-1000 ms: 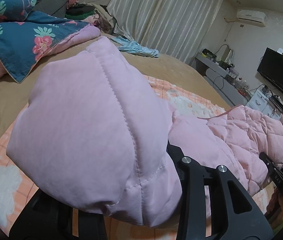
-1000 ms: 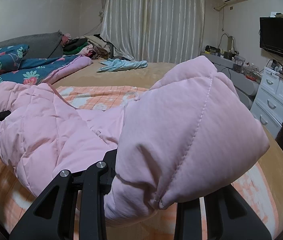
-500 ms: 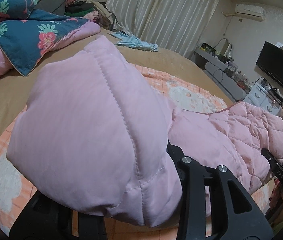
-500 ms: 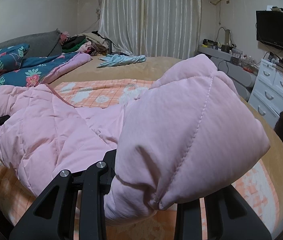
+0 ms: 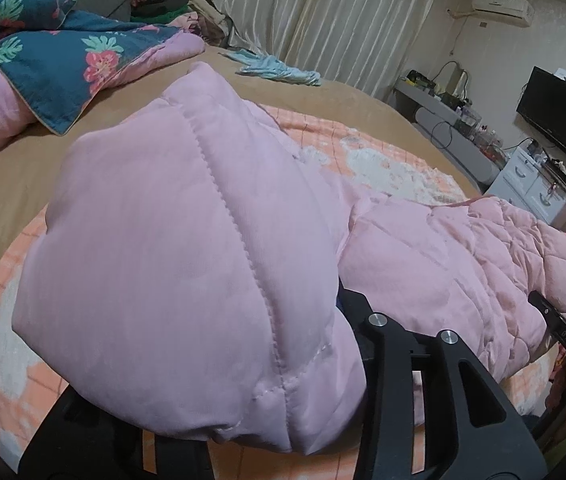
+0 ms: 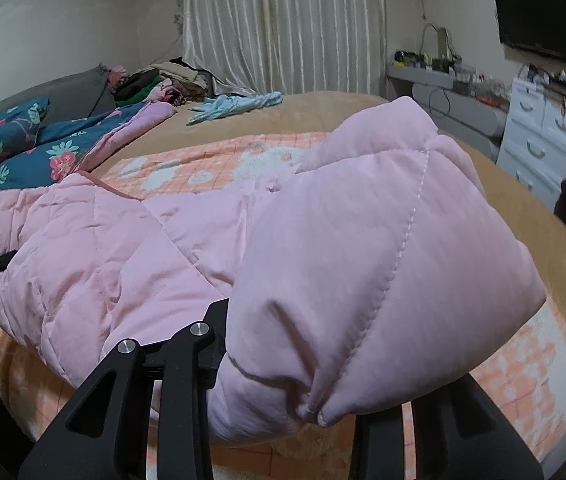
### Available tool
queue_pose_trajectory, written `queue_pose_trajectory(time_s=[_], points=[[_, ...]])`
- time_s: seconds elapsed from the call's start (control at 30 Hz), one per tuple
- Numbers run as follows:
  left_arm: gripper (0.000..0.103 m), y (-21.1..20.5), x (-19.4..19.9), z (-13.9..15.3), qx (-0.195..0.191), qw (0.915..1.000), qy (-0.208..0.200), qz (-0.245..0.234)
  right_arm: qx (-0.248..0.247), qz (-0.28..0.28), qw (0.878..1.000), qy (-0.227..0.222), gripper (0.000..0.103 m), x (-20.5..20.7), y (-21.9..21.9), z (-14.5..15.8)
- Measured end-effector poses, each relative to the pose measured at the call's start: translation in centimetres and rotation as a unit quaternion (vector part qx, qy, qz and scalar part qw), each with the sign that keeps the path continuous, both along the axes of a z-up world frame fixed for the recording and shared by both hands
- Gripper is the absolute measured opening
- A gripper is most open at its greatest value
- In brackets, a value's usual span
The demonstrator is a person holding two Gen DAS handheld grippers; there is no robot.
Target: Fold large clothes
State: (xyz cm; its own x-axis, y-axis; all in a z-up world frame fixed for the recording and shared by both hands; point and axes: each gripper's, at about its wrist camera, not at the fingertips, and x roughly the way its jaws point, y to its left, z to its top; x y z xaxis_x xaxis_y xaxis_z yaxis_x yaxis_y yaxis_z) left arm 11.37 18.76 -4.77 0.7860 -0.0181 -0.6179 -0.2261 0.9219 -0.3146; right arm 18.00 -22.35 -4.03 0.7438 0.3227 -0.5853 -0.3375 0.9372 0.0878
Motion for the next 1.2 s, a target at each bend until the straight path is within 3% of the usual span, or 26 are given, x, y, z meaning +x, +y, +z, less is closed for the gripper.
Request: queue_pose_trajectory(time_s=[0.3,0.6,0.7,0.8,0.87,1.07,1.2], points=[[0.038,0.3,-0.2,-2.3,-0.008,0.9996,0.026,0.008,0.057,-0.031,0.996,0.064,0.04,1.3,-2.3,-3.2],[0.048,0.4,-0.6,-3.3,-0.019,0.9989,0.039,0.016,0.134,-0.049,0.981,0.13,0.069,1.8,-4.8,-5.4],[0.055,0.5,-1.0,-3.5,-0.021,0.9986,0.044,0.021,0.136,-0.056,0.979,0.14,0.084,1.5,-5.2,-5.6],[0.066,0.7,-1.4,-3.5,-0.025,0.9979,0.052,0.027,0.135,-0.061,0.978,0.145,0.09,0.8,-5.5,-5.5],[0.081,0.8,-1.8,-3.4,-0.023,0.9975,0.058,0.033,0.13,-0.062,0.979,0.146,0.093,0.2,-5.7,-5.3],[0.092,1.0,-3.2,-2.6,-0.019,0.9966,0.07,0.041,0.096,-0.065,0.983,0.14,0.097,-1.8,-6.3,-4.4],[0.094,0.8,-4.4,-1.6,-0.014,0.9968,0.066,0.042,0.061,-0.073,0.988,0.119,0.099,-3.7,-6.3,-3.1]])
